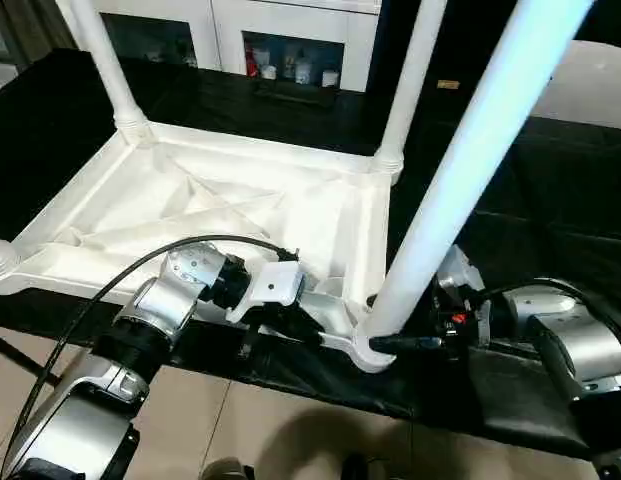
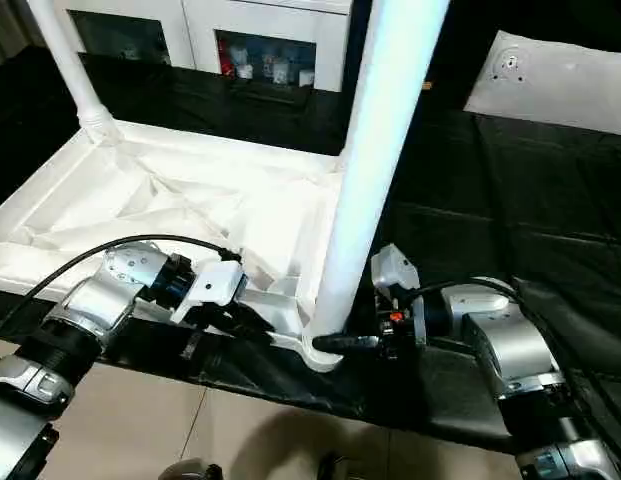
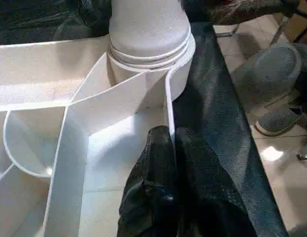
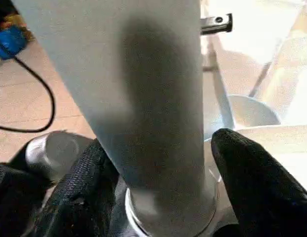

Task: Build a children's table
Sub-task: Rotate leg to tighten

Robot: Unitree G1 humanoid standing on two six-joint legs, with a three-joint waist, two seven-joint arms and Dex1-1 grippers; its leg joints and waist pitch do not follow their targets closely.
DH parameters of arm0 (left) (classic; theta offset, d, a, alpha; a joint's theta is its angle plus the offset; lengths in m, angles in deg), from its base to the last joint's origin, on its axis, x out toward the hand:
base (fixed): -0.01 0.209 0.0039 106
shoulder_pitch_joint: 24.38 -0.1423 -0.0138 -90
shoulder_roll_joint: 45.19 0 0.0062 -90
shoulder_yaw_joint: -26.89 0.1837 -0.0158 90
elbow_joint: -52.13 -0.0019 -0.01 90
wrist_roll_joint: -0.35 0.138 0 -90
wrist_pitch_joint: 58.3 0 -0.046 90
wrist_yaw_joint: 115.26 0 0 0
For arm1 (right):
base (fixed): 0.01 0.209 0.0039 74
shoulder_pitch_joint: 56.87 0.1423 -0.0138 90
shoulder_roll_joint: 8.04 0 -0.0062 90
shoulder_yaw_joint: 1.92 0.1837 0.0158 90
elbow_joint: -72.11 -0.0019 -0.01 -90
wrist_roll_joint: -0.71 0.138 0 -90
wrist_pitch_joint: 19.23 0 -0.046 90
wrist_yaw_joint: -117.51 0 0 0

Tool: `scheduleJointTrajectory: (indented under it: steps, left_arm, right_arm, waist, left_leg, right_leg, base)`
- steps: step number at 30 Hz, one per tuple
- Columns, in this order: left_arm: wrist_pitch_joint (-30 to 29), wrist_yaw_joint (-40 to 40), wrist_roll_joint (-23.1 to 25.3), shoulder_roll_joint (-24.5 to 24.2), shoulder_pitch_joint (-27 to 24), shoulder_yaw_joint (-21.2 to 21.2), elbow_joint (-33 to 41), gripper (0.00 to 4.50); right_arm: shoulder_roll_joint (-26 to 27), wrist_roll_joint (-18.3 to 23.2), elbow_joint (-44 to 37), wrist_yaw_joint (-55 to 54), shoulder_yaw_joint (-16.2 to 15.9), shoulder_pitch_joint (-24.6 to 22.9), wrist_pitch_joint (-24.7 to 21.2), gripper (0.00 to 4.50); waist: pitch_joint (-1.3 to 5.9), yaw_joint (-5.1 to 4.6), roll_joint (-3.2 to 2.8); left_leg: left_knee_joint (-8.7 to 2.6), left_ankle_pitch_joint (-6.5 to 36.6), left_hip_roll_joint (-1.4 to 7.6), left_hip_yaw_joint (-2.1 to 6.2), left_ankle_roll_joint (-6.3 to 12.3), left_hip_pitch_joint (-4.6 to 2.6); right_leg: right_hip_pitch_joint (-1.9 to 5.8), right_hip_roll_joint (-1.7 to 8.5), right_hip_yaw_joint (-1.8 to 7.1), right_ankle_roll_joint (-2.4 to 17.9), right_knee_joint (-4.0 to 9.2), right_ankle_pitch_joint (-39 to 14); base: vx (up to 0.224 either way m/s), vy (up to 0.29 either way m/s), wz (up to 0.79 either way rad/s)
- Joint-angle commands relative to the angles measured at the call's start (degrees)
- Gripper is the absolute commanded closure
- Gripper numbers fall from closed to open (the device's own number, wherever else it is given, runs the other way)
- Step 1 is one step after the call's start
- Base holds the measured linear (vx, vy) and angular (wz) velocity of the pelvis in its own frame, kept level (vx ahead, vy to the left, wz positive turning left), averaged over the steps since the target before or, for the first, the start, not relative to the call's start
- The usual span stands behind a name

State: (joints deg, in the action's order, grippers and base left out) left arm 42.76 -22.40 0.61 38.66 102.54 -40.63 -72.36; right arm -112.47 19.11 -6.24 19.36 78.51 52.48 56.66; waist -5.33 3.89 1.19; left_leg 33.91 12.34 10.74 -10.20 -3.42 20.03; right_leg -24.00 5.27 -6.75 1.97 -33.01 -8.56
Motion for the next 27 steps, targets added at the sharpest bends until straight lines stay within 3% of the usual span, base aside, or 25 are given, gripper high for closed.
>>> scheduleJointTrajectory:
  steps: [1, 4, 8, 14, 17, 20, 21, 22, 27]
  left_arm:
    - [1.62, -3.31, 1.48, 0.1, -0.23, 3.42, 0.32, 4.5]
    - [1.96, -3.27, 1.61, 0.03, 0.14, 3.42, -0.28, 4.5]
    - [2.01, -3.14, 1.64, 0.04, 0.3, 3.4, -0.48, 4.5]
    - [1.35, -2.14, 1.31, 0.21, 0.1, 2.68, -0.9, 4.5]
    - [-0.87, -0.83, 0.28, 0.76, -0.45, 1.6, -0.3, 4.5]
    - [-4.91, 4.93, 0.41, 2.41, -0.82, -0.11, 0.24, 4.5]
    - [-5.72, 6.65, 0.82, 2.86, -0.84, -0.35, 0.13, 4.5]
    - [-7.48, 10.68, 1.82, 3.95, -0.94, -0.87, -0.14, 4.5]
    - [-14.48, 19.81, 1.71, 8.15, -1.26, -3.09, 0.2, 4.5]
  right_arm:
    - [-1.05, 0.7, -0.15, 1.4, -0.48, 0.47, 0.42, 1.71]
    - [-1.15, 0.89, -0.13, 1.92, -0.73, 0.52, 0.28, 2.14]
    - [-1.21, 1.12, -0.33, 2.25, -0.82, 0.53, 0.02, 2.37]
    - [-0.8, 1.54, -1.49, 2.11, -0.7, -0.14, -1.51, 2.44]
    - [0.04, 1.68, -2.94, -0.78, -0.36, -1.13, -3.17, 2.44]
    - [4.66, 0.29, -5.21, -12.14, 1.02, -2.67, -6.39, 2.44]
    - [5.91, -0.38, -5.53, -15.03, 1.22, -2.86, -7.07, 2.44]
    - [8.66, -1.97, -5.99, -21.04, 1.58, -3.08, -8.48, 2.45]
    - [16.37, -3.43, -7.15, -33.61, 2.69, -2.66, -14.58, 2.48]
  waist:
    - [3.7, -0.11, 0.53]
    - [3.64, -0.03, 0.57]
    - [3.57, -0.02, 0.7]
    - [3.54, -0.06, 0.57]
    - [3.51, 0.01, 0.47]
    - [3.33, -0.36, 0.34]
    - [3.28, -0.55, 0.51]
    - [2.95, -0.95, 0.34]
    - [2.23, -2.53, 0.46]
  left_leg:
    - [-3.94, 5.21, 3.07, 0.48, 6.3, 0.18]
    - [-3.96, 5.14, 3.08, 0.48, 6.32, 0.17]
    - [-4.02, 5.81, 3.03, 0.48, 5.83, 0.15]
    - [-4.06, 5.98, 3.06, 0.52, 5.63, 0.13]
    - [-4.08, 6.01, 3.02, 0.5, 5.36, 0.14]
    - [-4.36, 7.28, 2.98, 0.66, 4.35, 0.21]
    - [-4.4, 7.9, 2.92, 0.67, 3.88, 0.11]
    - [-4.56, 10.38, 2.58, 0.87, 2.47, -0.13]
    - [-4.68, 14.63, 1.98, 1.46, 0.84, -0.2]
  right_leg:
    - [3.7, 3.98, 3.82, 12.38, 3.13, -14.72]
    - [3.71, 4.02, 3.79, 12.22, 3.19, -15.03]
    - [3.71, 4.05, 3.78, 11.64, 3.35, -16.71]
    - [3.68, 3.99, 3.76, 11.43, 3.45, -16.99]
    - [3.73, 3.98, 3.8, 11.19, 3.52, -17.2]
    - [3.65, 4.01, 3.75, 10.5, 3.77, -19.41]
    - [3.55, 3.97, 3.72, 10.0, 4.05, -20.75]
    - [3.3, 4.07, 3.51, 8.1, 4.87, -26.84]
    - [2.92, 4.03, 2.72, 2.6, 6.62, -39.05]
  base:
    - [0.0, 0.0, 0.0]
    - [0.0, 0.0, 0.0]
    - [0.0, 0.0, 0.0]
    - [0.0, 0.0, 0.0]
    - [0.0, 0.0, 0.0]
    - [0.0, 0.0, 0.0]
    - [0.0, 0.0, 0.0]
    - [0.0, 0.0, 0.0]
    - [0.0, 0.0, 0.0]
